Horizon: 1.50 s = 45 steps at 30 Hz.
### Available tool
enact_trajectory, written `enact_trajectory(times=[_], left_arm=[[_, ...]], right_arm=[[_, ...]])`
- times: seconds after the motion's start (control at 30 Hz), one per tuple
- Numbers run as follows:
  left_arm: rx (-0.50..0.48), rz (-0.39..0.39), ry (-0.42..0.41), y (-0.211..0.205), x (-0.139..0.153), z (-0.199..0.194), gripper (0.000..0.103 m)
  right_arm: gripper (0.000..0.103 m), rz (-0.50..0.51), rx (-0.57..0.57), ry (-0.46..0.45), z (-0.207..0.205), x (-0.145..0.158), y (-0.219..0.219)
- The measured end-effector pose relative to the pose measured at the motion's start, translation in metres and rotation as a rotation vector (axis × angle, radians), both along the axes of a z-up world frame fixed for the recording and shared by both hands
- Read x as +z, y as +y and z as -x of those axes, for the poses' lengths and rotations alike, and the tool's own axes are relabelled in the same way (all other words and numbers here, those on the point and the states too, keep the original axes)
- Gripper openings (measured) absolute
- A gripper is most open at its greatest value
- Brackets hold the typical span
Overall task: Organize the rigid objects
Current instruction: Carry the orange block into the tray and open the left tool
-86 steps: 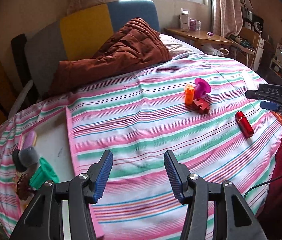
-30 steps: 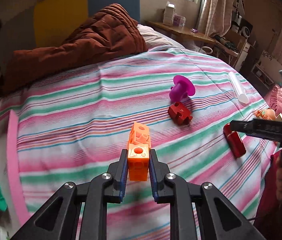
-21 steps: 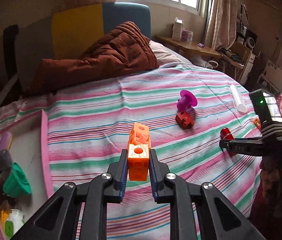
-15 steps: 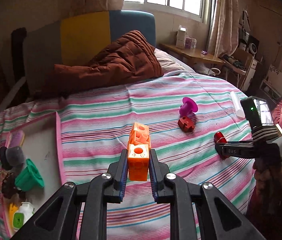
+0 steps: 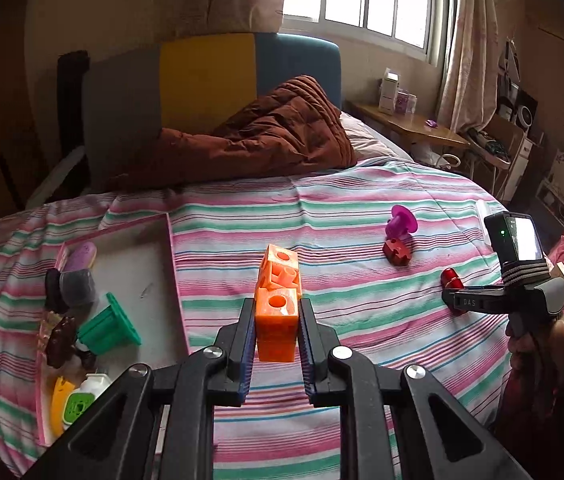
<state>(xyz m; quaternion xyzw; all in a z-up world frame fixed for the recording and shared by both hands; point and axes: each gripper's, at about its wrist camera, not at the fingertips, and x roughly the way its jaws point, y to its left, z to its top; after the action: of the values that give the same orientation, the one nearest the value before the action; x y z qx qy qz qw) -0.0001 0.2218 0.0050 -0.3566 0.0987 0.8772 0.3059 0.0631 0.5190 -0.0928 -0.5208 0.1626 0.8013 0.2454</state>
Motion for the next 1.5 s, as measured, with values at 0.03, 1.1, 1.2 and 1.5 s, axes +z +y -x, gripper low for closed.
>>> enact_trajectory(times=[0.03, 1.1, 1.2, 1.5], left_arm=[[0.005, 0.001, 0.0, -0.003, 0.0, 0.0, 0.018], [0.224, -0.097, -0.159, -0.124, -0.022, 0.079, 0.018], [0.223, -0.1, -0.162, -0.125, -0.021, 0.107, 0.018], [0.238, -0.036, -0.211, -0.098, -0.047, 0.173, 0.018]], right_arm=[[0.027, -0.005, 0.001, 0.001, -0.001, 0.0, 0.0], [0.026, -0.132, 0.043, -0.007, 0.003, -0.004, -0.014], [0.026, -0.135, 0.044, -0.009, 0.003, -0.004, -0.014], [0.026, -0.13, 0.048, -0.008, 0.005, -0.004, -0.013]])
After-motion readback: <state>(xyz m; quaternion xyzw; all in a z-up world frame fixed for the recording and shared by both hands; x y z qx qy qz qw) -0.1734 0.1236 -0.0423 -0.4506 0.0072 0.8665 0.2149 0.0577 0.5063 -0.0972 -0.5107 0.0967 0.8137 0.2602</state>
